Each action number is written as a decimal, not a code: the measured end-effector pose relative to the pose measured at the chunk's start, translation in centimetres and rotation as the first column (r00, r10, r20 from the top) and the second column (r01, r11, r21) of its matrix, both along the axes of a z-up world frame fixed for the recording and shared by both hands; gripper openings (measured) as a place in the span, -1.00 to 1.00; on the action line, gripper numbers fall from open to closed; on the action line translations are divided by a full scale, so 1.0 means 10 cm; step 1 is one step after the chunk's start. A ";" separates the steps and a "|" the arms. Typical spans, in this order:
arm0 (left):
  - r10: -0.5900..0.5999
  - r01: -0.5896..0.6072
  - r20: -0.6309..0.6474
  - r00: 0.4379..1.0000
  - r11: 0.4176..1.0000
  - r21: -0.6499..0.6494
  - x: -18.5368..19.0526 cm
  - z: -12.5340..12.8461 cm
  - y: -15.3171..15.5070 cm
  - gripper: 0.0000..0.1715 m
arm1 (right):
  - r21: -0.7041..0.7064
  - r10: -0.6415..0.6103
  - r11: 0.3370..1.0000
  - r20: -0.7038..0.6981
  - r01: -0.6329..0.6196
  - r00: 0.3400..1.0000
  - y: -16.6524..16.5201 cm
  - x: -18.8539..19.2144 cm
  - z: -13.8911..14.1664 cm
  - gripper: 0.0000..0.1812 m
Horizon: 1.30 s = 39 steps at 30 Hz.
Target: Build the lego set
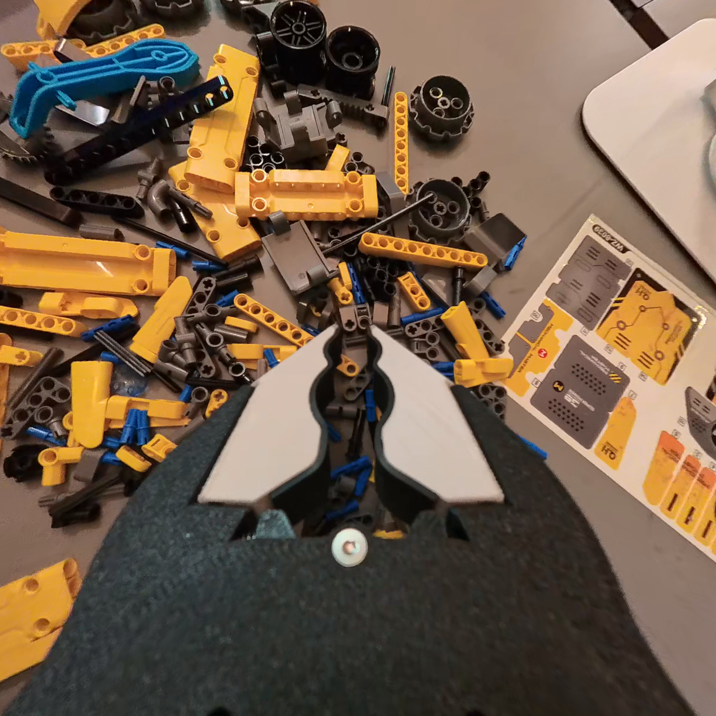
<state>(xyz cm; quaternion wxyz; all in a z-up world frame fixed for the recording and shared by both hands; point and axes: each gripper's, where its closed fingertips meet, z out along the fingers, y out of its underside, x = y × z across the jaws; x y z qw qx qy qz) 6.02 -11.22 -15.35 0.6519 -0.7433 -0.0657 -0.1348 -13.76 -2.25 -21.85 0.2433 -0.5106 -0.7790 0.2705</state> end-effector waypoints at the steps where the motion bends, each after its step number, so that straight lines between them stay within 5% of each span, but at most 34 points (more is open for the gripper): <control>1: -0.001 0.001 0.000 1.000 1.000 0.001 0.00 0.00 0.00 -0.71 | -0.005 0.004 1.000 0.002 -0.004 1.000 -0.01 0.00 0.00 -0.87; 39: -0.013 0.013 0.011 1.000 1.000 0.001 0.01 0.00 0.00 -0.71 | -0.097 0.039 0.994 -0.005 -0.040 0.999 -0.13 -0.02 -0.02 -0.87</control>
